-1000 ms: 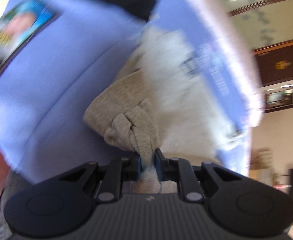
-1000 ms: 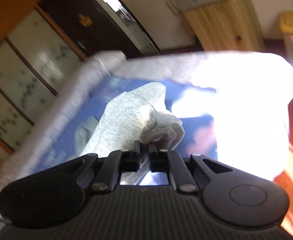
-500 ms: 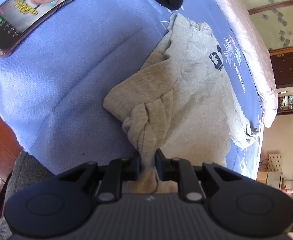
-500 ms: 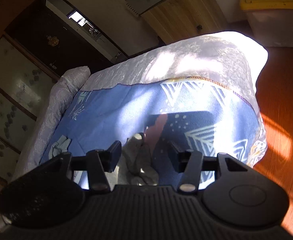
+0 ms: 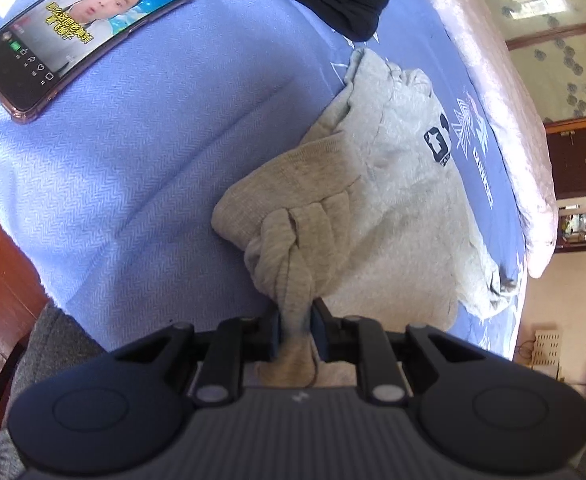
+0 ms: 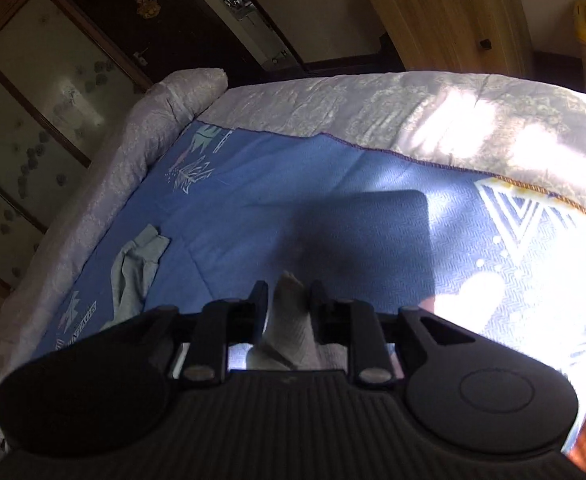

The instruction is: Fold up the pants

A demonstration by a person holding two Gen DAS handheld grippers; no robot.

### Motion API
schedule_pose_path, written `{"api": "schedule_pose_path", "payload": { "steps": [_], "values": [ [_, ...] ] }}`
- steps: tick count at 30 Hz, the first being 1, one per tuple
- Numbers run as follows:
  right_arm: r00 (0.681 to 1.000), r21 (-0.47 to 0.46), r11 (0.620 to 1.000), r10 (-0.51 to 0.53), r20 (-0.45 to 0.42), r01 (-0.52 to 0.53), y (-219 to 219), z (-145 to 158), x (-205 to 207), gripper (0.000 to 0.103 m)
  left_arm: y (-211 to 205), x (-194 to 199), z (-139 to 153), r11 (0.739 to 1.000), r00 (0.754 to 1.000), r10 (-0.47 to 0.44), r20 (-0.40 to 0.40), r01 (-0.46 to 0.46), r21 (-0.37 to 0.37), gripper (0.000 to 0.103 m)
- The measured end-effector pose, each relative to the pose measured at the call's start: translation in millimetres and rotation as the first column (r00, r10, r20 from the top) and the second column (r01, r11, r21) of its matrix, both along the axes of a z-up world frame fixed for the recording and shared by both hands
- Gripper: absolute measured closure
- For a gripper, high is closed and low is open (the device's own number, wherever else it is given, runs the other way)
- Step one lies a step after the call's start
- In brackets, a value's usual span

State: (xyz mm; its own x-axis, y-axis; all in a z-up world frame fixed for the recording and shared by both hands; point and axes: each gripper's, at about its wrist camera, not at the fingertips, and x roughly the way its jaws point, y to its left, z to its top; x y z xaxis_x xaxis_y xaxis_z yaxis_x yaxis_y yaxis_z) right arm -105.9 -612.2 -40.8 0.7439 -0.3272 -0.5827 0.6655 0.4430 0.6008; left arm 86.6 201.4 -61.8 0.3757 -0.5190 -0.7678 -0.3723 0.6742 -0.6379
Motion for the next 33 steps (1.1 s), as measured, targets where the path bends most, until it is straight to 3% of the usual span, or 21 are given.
{"api": "schedule_pose_path", "payload": {
  "steps": [2, 4, 6, 7, 10, 15, 19, 20, 21, 23, 25, 27, 29, 32, 33],
  "values": [
    [0.995, 0.036, 0.996, -0.085, 0.042, 0.084, -7.5, -7.1, -28.1, 0.048, -1.5, -1.1, -0.2, 1.0, 1.0, -0.004, 0.001, 0.004, 0.009, 0.087],
    [0.994, 0.076, 0.992, -0.1, 0.053, 0.096, -8.6, -17.9, -52.5, 0.053, -2.1, -1.3, -2.5, 1.0, 1.0, -0.006, -0.01, 0.006, 0.011, 0.087],
    [0.997, 0.073, 0.995, -0.074, 0.019, 0.072, -0.2, -28.0, -68.4, 0.067, -3.0, 0.5, -4.3, 1.0, 1.0, -0.011, -0.021, 0.011, 0.016, 0.087],
    [0.999, 0.072, 0.996, -0.05, 0.002, 0.049, 4.8, -32.4, -71.0, 0.07, -3.6, 1.4, -4.2, 1.0, 1.0, -0.013, -0.023, 0.013, 0.02, 0.087],
    [0.999, 0.063, 0.998, 0.027, -0.031, -0.025, 24.3, -42.7, -64.4, 0.072, -5.8, 3.6, -1.3, 0.999, 1.0, -0.017, -0.021, 0.017, 0.027, 0.087],
    [0.997, 0.055, 0.997, 0.059, -0.055, -0.056, 31.3, -46.2, -31.2, 0.068, -3.3, 0.0, 4.2, 1.0, 1.0, -0.013, -0.004, 0.013, 0.015, 0.087],
    [0.98, -0.051, 0.992, 0.109, -0.166, -0.119, 42.8, -39.0, -7.4, 0.069, 1.8, -4.6, 0.6, 1.0, 1.0, 0.003, -0.009, -0.003, -0.011, 0.086],
    [0.969, -0.084, 0.985, 0.131, -0.208, -0.151, 47.4, -37.8, -2.1, 0.087, 2.3, -5.1, -0.9, 1.0, 1.0, 0.006, -0.012, -0.006, -0.014, 0.086],
    [0.965, -0.108, 0.982, 0.129, -0.228, -0.157, 50.3, -36.6, 0.6, 0.093, 1.9, -5.2, -2.1, 1.0, 1.0, 0.006, -0.013, -0.006, -0.013, 0.086],
    [0.972, -0.159, 0.981, 0.074, -0.225, -0.111, 52.1, -26.1, -9.2, 0.093, 0.7, -5.5, -2.8, 1.0, 1.0, 0.003, -0.011, -0.003, -0.008, 0.086],
    [0.99, -0.224, 0.975, -0.04, -0.137, 0.008, 48.7, -5.0, -33.2, 0.094, 0.4, -5.9, -0.9, 1.0, 1.0, -0.002, -0.002, 0.002, -0.008, 0.086],
    [0.989, -0.28, 0.953, -0.137, -0.06, 0.115, 41.8, 13.0, -53.5, 0.094, 0.0, -6.4, 1.5, 1.0, 1.0, -0.01, 0.011, 0.01, -0.009, 0.086],
    [0.979, -0.284, 0.95, -0.17, -0.115, 0.132, 35.7, 5.3, -53.2, 0.093, -2.1, -6.9, 0.5, 1.0, 1.0, -0.022, 0.02, 0.022, -0.012, 0.086],
    [0.931, -0.246, 0.964, -0.18, -0.317, 0.103, 25.0, -38.2, -50.1, 0.093, -8.3, -9.2, -7.3, 0.999, 0.999, -0.041, 0.01, 0.041, 0.017, 0.086],
    [0.949, -0.253, 0.96, -0.187, -0.254, 0.122, 26.9, -43.1, -61.7, 0.092, -9.5, -11.1, -11.1, 0.999, 0.999, -0.044, 0.004, 0.044, 0.023, 0.086]
  ]
}}
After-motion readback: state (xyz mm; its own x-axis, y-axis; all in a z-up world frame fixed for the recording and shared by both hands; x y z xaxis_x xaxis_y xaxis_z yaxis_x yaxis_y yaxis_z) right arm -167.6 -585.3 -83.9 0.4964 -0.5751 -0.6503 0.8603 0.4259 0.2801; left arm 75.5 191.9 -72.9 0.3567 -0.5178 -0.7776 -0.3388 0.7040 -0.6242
